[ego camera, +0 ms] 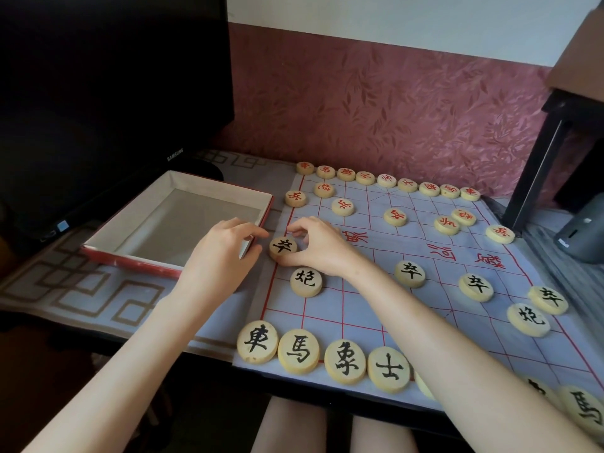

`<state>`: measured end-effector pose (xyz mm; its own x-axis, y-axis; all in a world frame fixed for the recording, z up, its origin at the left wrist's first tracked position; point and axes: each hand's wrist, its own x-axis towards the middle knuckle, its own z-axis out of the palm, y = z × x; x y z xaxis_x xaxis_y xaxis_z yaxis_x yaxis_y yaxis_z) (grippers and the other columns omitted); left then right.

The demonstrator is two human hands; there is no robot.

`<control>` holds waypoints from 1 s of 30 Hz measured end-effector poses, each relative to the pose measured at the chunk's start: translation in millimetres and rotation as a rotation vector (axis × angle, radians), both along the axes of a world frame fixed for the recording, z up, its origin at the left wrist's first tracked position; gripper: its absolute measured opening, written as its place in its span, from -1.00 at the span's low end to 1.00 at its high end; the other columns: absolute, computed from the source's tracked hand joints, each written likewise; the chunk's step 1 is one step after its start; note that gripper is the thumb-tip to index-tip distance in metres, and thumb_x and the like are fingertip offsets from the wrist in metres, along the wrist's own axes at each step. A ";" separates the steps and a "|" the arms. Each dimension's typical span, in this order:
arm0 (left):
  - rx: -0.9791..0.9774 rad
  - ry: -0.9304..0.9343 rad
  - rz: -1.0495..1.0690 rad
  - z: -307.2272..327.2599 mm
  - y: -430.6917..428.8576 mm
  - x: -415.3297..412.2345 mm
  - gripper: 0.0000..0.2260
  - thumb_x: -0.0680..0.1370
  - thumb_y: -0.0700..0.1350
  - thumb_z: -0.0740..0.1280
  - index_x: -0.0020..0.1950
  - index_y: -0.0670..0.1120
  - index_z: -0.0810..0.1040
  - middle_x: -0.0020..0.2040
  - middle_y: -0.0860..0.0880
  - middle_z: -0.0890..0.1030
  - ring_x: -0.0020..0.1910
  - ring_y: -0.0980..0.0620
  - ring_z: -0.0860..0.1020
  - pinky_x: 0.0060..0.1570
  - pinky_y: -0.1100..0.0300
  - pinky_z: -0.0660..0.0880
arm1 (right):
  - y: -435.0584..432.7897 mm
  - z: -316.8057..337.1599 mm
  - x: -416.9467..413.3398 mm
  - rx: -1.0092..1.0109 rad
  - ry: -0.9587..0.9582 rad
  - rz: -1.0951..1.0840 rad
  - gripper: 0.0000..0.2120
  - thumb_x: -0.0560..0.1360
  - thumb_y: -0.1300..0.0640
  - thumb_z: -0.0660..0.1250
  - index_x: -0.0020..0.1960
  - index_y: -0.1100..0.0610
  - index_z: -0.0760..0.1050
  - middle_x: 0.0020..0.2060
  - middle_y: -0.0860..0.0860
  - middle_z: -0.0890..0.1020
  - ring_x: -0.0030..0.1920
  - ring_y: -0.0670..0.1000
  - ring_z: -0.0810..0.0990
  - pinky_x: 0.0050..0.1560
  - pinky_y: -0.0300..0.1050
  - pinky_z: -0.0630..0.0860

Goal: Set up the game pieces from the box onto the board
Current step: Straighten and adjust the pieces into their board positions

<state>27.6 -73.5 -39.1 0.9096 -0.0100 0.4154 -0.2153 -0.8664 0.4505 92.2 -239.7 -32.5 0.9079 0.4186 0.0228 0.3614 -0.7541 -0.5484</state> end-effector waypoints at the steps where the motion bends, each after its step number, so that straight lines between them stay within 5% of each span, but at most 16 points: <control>1: 0.000 0.005 0.000 0.1 0.2 -0.2 -0.79 0.52 -0.18 0.31 0.13 -0.06 0.59 0.02 -0.05 0.56 0.04 -0.06 0.49 -0.08 0.23 0.35 | -2.1 0.8 0.4 0.020 -0.004 -0.008 -0.45 0.36 -0.06 0.47 0.28 0.06 0.42 0.20 -0.01 0.48 0.20 -0.01 0.43 0.26 0.00 0.36; 8: 0.028 0.011 -0.023 -0.4 1.5 3.9 -0.78 0.51 -0.18 0.33 0.14 -0.05 0.59 0.01 -0.06 0.56 -0.03 -0.05 0.47 -0.06 0.13 0.42 | -41.1 25.9 6.7 0.284 0.054 -0.110 -0.70 0.43 0.02 0.43 0.14 0.04 0.55 0.03 -0.11 0.61 0.00 -0.15 0.51 -0.13 -0.37 0.35; 13: 0.245 -0.027 -0.118 0.2 -3.0 16.4 -0.68 0.43 -0.17 0.41 0.19 -0.06 0.57 0.17 -0.06 0.57 0.12 -0.15 0.44 0.06 0.02 0.38 | -72.5 26.1 5.9 0.139 0.048 -0.115 -0.70 0.43 0.05 0.43 0.15 0.01 0.54 0.08 -0.10 0.59 0.08 -0.11 0.49 -0.01 -0.33 0.39; 19: 0.336 0.192 -0.300 4.8 -13.9 36.1 -0.55 0.50 -0.07 0.35 0.38 0.03 0.37 0.35 0.01 0.43 0.29 0.00 0.43 0.30 0.10 0.30 | -83.9 9.7 -6.0 0.054 0.147 -0.059 -0.51 0.34 -0.01 0.50 0.25 -0.01 0.49 0.14 -0.13 0.55 0.16 -0.14 0.46 0.19 -0.21 0.37; 30: 0.356 0.231 -0.316 1.0 -13.2 46.0 -0.56 0.49 -0.04 0.36 0.36 0.00 0.41 0.33 0.01 0.47 0.31 0.01 0.41 0.31 0.13 0.28 | -81.1 -3.8 -12.5 0.059 0.061 -0.058 -0.50 0.33 0.07 0.52 0.24 0.04 0.50 -0.03 -0.11 0.55 -0.01 -0.13 0.49 -0.14 -0.42 0.33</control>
<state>73.6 -86.7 -38.1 0.9069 -0.4023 0.1250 -0.4204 -0.8834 0.2069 79.7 -320.8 -36.3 0.9312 0.3644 -0.0107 0.2820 -0.7386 -0.6123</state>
